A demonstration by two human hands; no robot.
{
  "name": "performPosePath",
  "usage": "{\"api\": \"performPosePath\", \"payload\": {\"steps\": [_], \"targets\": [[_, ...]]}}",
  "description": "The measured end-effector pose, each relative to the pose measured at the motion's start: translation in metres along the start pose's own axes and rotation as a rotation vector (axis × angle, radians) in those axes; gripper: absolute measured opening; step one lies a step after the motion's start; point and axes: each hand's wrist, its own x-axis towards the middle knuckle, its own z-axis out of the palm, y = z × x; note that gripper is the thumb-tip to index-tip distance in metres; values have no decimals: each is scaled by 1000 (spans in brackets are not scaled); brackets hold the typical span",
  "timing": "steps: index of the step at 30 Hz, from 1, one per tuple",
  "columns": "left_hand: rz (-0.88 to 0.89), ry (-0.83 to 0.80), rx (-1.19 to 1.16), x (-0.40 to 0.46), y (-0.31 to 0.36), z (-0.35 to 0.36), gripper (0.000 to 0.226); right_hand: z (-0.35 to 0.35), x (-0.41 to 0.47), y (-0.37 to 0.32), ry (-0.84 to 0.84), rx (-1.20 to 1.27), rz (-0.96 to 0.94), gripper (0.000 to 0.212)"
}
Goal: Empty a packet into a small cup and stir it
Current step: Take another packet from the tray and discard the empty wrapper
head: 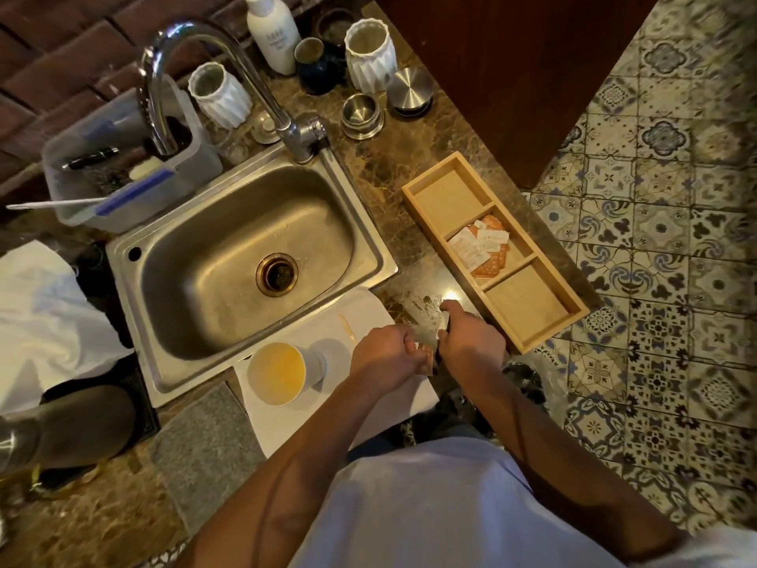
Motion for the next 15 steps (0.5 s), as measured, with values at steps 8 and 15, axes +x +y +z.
{"api": "performPosePath", "payload": {"steps": [8, 15], "targets": [[37, 58, -61, -2, -15, -4, 17, 4, -2, 2, 64, 9, -23, 19], [82, 93, -209, -8, -29, -3, 20, 1, 0, 6, -14, 16, -19, 22]]}}
